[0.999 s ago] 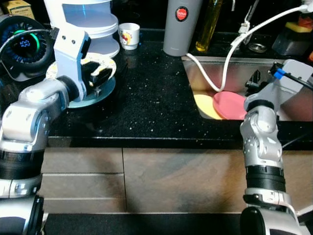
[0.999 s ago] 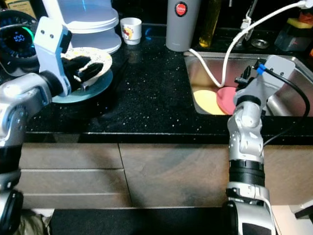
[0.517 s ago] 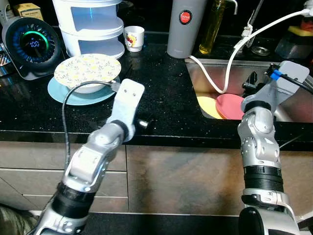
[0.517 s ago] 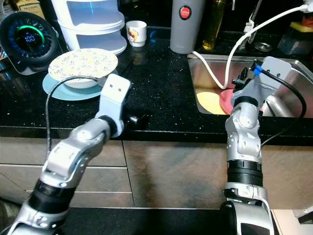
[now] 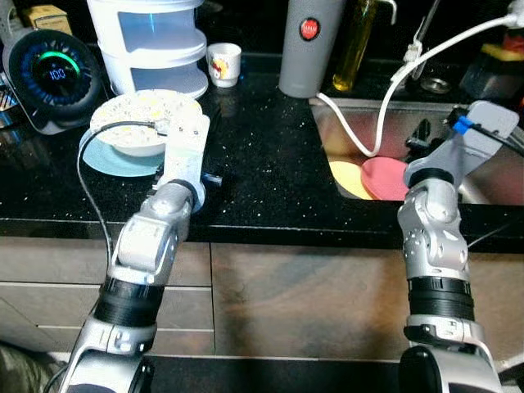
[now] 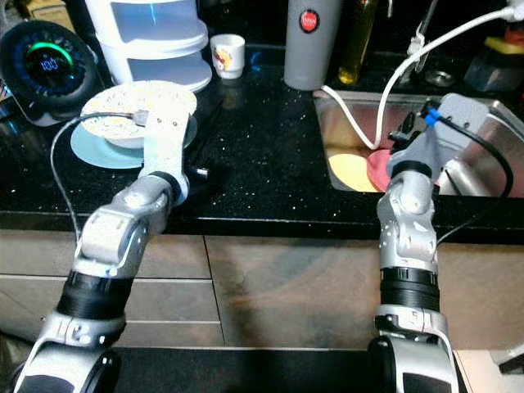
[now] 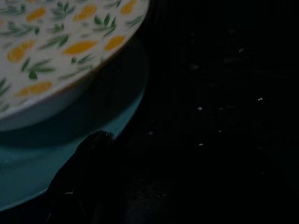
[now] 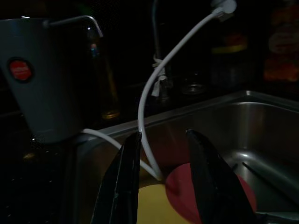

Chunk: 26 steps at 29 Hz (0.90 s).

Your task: Kitchen organization

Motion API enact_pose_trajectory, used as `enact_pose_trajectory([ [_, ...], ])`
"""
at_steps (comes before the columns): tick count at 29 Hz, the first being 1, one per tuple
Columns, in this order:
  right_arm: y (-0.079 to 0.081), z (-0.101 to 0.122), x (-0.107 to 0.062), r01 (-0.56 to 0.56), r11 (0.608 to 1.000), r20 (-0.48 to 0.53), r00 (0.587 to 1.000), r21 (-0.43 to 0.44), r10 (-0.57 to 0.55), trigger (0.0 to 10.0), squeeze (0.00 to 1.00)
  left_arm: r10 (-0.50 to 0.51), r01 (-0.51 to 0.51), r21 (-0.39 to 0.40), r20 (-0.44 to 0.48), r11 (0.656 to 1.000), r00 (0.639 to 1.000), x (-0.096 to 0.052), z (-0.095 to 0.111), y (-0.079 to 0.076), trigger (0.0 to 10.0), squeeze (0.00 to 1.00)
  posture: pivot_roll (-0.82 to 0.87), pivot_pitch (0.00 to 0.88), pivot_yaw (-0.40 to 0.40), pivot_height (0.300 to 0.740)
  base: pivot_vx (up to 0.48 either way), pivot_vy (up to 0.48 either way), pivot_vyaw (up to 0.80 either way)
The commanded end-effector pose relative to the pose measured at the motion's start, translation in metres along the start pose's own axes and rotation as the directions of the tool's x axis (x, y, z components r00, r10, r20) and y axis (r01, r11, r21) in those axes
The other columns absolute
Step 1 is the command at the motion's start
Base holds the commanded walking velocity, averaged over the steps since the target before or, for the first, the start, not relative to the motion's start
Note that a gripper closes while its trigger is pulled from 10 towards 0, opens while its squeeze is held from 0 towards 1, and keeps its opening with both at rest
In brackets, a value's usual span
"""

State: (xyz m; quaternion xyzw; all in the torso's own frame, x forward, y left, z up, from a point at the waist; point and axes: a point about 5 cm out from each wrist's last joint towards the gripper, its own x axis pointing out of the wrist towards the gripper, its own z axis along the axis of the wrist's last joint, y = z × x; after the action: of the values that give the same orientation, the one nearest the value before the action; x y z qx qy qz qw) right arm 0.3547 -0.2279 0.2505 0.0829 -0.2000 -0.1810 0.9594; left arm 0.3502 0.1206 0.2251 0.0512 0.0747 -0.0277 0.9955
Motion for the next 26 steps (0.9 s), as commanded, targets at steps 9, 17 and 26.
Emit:
enact_pose_trajectory([
  [9,-0.003,0.005,0.001,0.01,1.0,0.014,1.0,0.004,-0.01,10.0,0.0,-0.08,0.035,-0.24,-0.182,0.97,0.98,0.019,-0.032,0.01,10.0,0.0,0.1,0.057,-0.021,0.74,0.0,0.0,0.0],
  [17,-0.002,0.005,0.001,0.007,1.0,0.014,1.0,0.007,-0.007,10.0,0.0,-0.035,0.031,0.06,0.07,0.998,0.997,0.007,-0.001,-0.006,10.0,0.0,0.1,0.062,-0.025,0.74,0.0,0.0,0.0],
  [26,-0.001,0.004,0.001,0.002,1.0,0.011,1.0,0.008,-0.002,10.0,0.0,-0.077,0.079,-0.008,0.131,0.997,0.988,-0.007,0.004,-0.022,10.0,0.0,0.11,0.062,-0.027,0.74,0.0,0.0,0.0],
])
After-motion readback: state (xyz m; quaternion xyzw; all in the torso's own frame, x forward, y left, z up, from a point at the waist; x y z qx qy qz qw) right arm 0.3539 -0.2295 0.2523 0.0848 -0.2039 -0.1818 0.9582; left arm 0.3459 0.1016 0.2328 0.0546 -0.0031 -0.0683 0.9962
